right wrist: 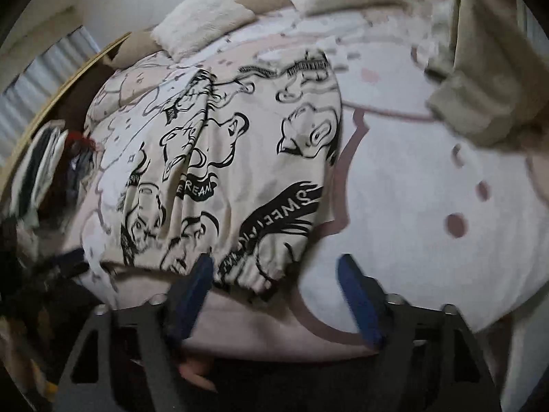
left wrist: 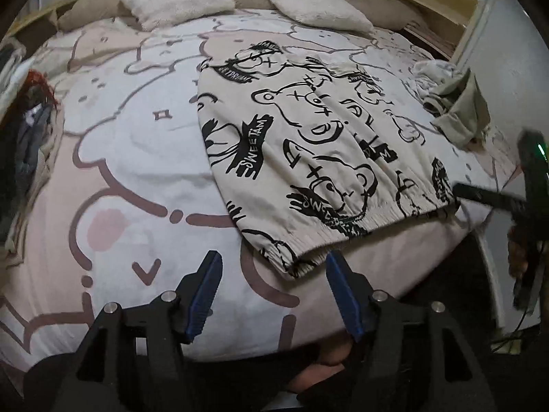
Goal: Fold clothes
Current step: 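Grasp the hem with both grippers and lift it toward the collar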
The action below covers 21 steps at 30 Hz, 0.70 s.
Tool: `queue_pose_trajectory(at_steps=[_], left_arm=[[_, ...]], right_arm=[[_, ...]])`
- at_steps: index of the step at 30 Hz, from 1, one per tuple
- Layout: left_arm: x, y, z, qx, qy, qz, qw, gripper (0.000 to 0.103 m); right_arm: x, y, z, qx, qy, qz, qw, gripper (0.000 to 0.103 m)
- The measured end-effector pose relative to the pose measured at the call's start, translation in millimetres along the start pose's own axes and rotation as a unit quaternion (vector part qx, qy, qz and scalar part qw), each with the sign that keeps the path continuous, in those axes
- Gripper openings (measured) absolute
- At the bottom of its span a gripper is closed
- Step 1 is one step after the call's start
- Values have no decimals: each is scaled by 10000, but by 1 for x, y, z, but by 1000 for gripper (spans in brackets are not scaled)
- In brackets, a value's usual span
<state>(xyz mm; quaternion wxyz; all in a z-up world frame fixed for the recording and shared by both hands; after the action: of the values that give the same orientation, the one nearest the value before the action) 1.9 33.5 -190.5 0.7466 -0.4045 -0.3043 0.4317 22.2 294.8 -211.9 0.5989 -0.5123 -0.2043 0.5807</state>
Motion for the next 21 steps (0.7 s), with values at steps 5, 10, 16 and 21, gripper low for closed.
queue_pose_trajectory(at_steps=[5,10,16,21], left_arm=[[12,-9,5,308,914,385,9946,63],[33,-8,2,640,3238,1212,9362,63],[47,28,-23,739,5309,1704,8268,63],[56,50,-27,862,6248,1792,7551,63]], right_arm=[[-4,22,-1,-150,21,6,9999,12],[27,10,3,28,426,-126,9990,9],[29,15,0,6,389,-280,9989,8],[32,15,0,-33,435,-234,9988,8]])
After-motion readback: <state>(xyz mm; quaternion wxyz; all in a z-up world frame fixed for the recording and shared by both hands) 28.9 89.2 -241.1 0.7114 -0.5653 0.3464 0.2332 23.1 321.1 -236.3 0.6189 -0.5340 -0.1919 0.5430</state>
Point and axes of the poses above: each gripper's, at about its wrist camera, not at the fingertips, and y roughly the way its jaws point, x to its right, z to its top, the point moved 7 cm from there along y, roughly the way its jaws point, and after that the axes turned 1 degree about -x, right-handed, at the moved point
